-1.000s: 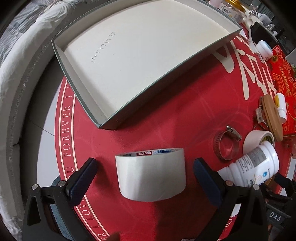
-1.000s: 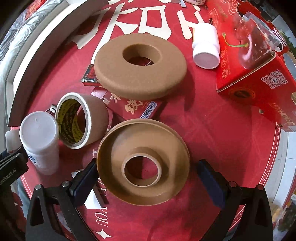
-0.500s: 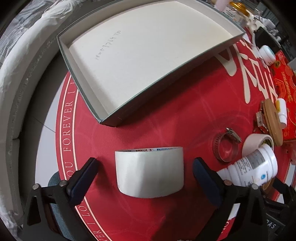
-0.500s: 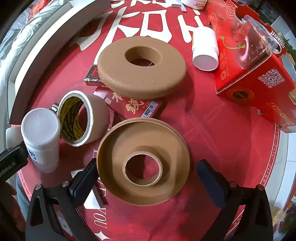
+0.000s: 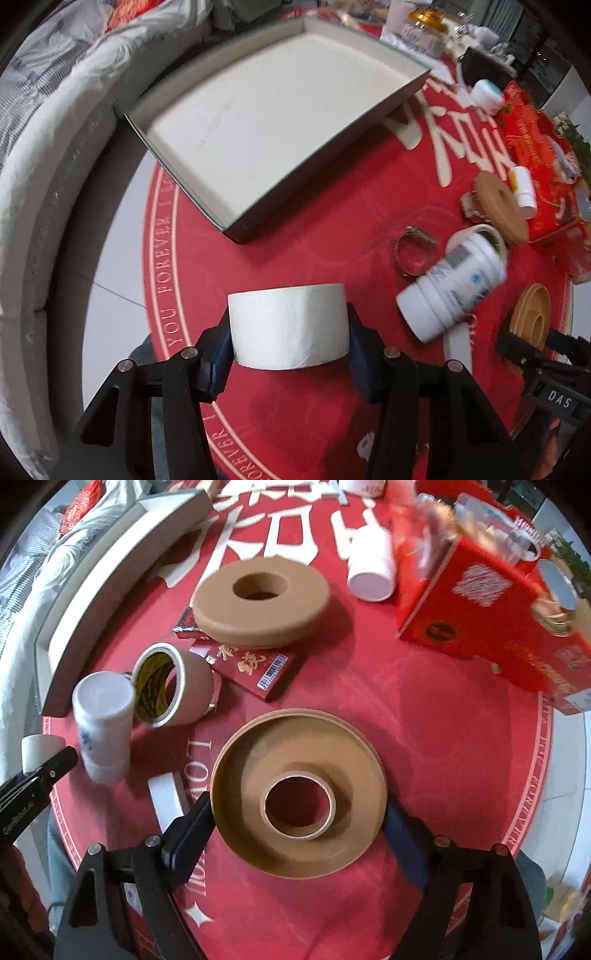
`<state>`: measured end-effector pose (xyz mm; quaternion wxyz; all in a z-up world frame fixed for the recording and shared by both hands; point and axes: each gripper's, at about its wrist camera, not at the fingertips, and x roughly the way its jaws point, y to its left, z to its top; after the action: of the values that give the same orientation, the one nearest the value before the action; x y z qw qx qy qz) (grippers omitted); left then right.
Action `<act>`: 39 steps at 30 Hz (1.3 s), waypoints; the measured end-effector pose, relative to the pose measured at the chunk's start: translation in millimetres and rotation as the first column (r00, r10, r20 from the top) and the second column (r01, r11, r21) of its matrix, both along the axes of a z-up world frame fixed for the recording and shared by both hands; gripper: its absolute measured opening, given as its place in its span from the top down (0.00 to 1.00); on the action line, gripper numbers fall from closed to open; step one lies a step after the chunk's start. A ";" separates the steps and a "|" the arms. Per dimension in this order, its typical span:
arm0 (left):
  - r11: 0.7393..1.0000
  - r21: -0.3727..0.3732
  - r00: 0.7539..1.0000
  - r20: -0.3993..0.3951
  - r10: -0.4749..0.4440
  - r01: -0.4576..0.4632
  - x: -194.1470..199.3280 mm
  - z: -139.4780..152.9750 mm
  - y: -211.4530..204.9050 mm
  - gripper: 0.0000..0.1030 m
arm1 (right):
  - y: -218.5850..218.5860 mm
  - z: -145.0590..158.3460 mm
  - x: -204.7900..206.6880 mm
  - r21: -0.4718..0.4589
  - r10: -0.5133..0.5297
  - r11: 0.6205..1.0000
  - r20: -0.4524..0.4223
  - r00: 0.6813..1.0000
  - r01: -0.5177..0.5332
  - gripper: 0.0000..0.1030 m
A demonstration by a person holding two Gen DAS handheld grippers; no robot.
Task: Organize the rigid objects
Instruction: 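Lift and carry tape roll and tan ring holder over the white tray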
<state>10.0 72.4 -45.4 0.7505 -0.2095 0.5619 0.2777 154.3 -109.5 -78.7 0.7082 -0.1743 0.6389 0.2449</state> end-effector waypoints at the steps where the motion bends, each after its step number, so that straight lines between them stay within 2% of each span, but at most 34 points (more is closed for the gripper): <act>1: 1.000 0.004 1.000 0.009 -0.003 0.003 -2.0 5.6 -1.7 0.45 | -2.2 5.7 -2.5 0.006 0.003 1.000 0.012 1.000 -0.003 0.15; 6: 0.999 0.048 0.996 0.087 -0.025 0.021 -9.7 45.7 -9.7 0.45 | -4.2 43.9 -14.4 0.061 0.023 0.998 0.087 0.996 -0.028 0.15; 12: 0.995 0.103 0.983 0.180 -0.018 0.000 -5.0 95.9 4.2 0.45 | 10.1 100.7 -21.4 0.161 0.040 0.985 0.164 0.986 -0.067 0.15; 19: 0.981 0.178 0.963 0.269 0.033 -0.083 2.2 151.1 43.5 0.45 | 60.3 160.4 -4.9 0.253 0.046 0.962 0.230 0.972 -0.105 0.15; 24: 0.962 0.236 0.948 0.311 0.062 -0.140 4.0 179.7 69.4 0.45 | 92.7 197.4 6.2 0.277 0.070 0.948 0.290 0.954 -0.153 0.15; 28: 0.938 0.276 0.941 0.317 0.117 -0.209 11.8 181.9 92.4 0.45 | 119.4 219.2 17.1 0.296 0.077 0.939 0.321 0.944 -0.177 0.15; 31: 0.934 0.273 0.948 0.282 0.151 -0.230 22.0 165.6 110.5 0.45 | 146.8 226.4 26.0 0.288 0.093 0.937 0.344 0.934 -0.200 0.15; 35: 0.931 0.264 0.948 0.259 0.184 -0.253 28.0 143.4 127.3 0.45 | 175.2 220.0 35.0 0.277 0.120 0.934 0.354 0.928 -0.227 0.15; 39: 0.933 0.242 0.949 0.234 0.210 -0.266 31.3 122.4 138.6 0.45 | 195.6 198.3 40.7 0.275 0.138 0.933 0.318 0.938 -0.231 0.15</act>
<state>41.3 211.0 77.0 0.7863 -0.1994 0.4089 0.4181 195.0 86.1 119.6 0.7871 -0.1558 0.4611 0.3790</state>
